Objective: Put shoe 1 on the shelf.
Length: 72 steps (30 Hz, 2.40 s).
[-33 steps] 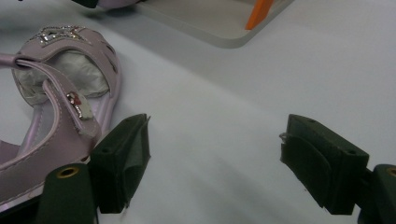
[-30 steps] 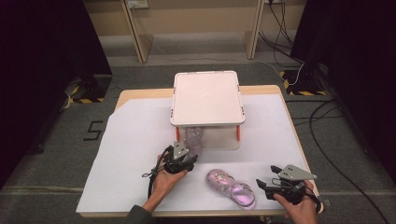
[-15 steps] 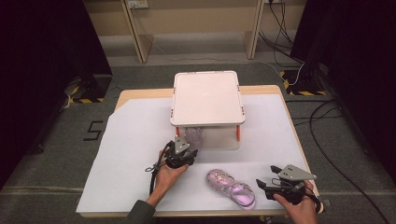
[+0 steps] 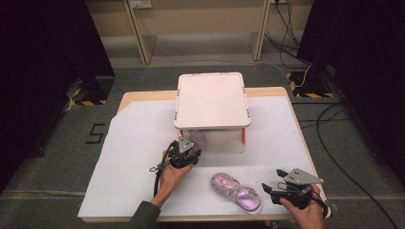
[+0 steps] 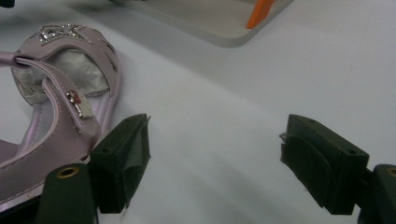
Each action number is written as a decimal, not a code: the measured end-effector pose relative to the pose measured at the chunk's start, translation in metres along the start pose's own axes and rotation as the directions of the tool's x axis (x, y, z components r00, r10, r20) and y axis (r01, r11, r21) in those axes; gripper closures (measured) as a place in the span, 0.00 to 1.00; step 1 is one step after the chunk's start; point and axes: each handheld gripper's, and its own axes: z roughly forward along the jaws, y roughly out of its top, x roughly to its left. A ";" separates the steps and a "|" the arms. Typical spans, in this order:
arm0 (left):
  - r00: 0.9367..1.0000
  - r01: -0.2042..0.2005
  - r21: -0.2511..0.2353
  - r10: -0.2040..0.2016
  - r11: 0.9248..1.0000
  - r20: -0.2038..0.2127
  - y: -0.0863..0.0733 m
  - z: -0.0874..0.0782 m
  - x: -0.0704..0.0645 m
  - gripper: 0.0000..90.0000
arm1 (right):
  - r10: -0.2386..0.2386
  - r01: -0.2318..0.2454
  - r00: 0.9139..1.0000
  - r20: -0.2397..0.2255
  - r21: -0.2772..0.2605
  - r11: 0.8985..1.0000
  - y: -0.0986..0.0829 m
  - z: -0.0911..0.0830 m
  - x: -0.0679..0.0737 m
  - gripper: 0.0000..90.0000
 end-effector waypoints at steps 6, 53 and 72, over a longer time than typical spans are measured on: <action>1.000 0.005 0.000 -0.005 1.000 -0.016 0.001 0.003 0.002 0.64 | 0.005 -0.005 1.000 0.000 0.000 1.000 0.000 0.000 0.001 0.26; 0.997 0.069 -0.056 -0.068 0.996 0.022 -0.004 -0.044 0.005 0.41 | 0.007 -0.007 1.000 0.004 -0.013 1.000 0.000 -0.002 0.000 0.27; 0.991 0.113 -0.055 -0.108 0.992 0.083 -0.035 -0.079 -0.011 0.30 | 0.004 -0.004 1.000 -0.009 -0.031 1.000 0.002 -0.004 0.003 0.27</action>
